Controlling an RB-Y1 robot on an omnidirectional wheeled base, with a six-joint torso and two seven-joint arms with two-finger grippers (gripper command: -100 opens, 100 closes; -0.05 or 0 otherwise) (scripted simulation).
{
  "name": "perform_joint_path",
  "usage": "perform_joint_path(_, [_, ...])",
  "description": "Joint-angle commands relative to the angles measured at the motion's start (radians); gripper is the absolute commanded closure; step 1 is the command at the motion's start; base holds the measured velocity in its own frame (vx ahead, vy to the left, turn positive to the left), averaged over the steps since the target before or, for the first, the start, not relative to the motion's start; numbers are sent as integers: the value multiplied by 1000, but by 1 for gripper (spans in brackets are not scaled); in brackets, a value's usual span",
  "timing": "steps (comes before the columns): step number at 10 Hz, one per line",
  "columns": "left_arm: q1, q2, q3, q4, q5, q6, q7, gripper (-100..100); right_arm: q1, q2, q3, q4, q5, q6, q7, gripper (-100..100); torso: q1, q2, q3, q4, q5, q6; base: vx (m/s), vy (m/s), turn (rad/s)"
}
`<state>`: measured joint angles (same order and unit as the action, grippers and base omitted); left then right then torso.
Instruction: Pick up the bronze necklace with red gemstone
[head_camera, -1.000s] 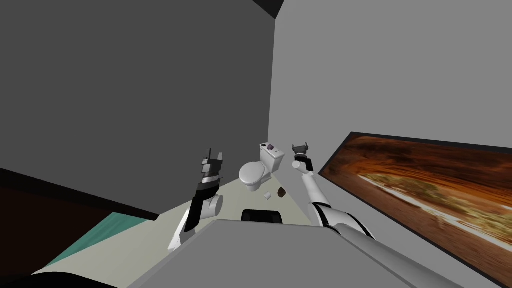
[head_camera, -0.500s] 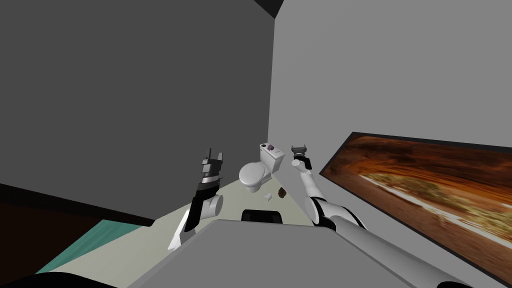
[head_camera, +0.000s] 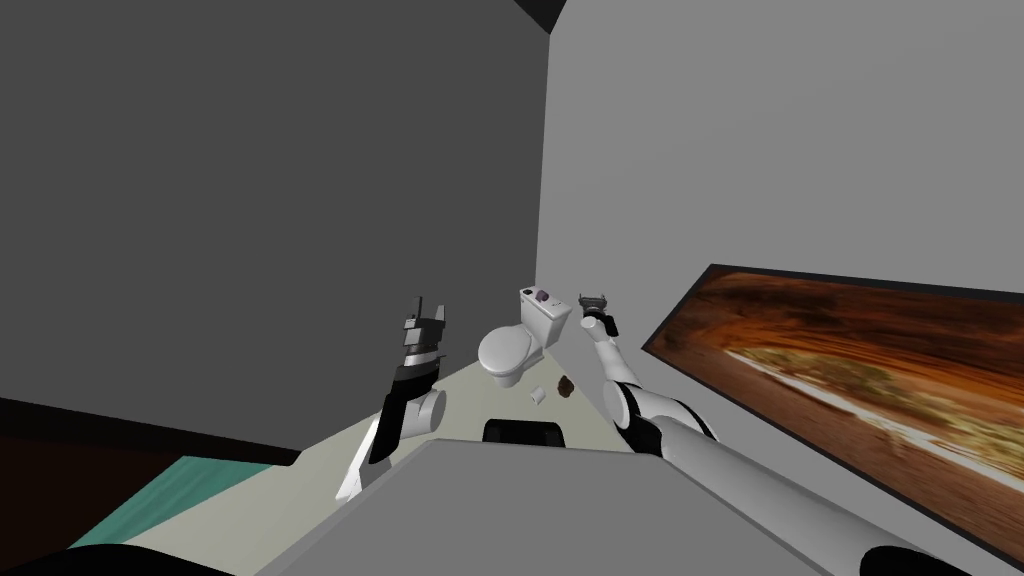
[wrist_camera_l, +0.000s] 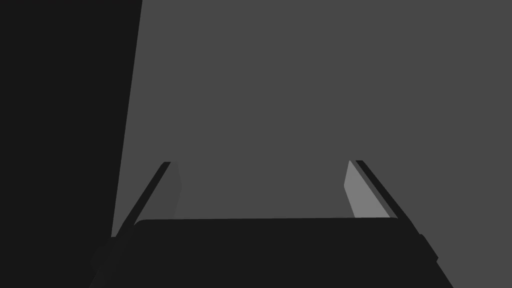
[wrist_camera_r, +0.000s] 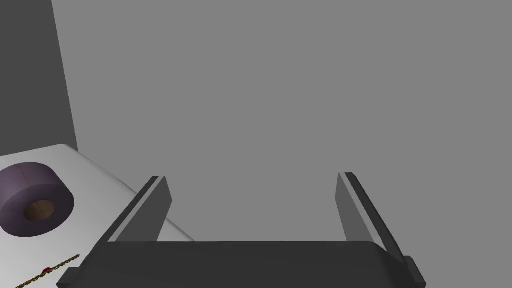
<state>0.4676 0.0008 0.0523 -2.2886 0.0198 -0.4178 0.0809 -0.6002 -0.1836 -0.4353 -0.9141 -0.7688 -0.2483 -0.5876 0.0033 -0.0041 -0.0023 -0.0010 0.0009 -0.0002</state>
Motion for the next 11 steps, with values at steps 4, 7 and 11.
perform_joint_path(4, [0,0,0,0,0,0,0,0,-56,24,-45,107,-68,44,-83,-100,-1,0,0,0,0,0,40,36,-27])
perform_joint_path(7, [0,0,0,0,0,0,0,0,-77,37,-63,161,-93,61,-112,-100,-2,-1,0,0,0,0,44,25,-21])
perform_joint_path(11, [0,0,0,0,0,0,0,0,-112,69,-96,230,-136,90,-162,-100,-3,1,0,0,0,0,37,18,-17])
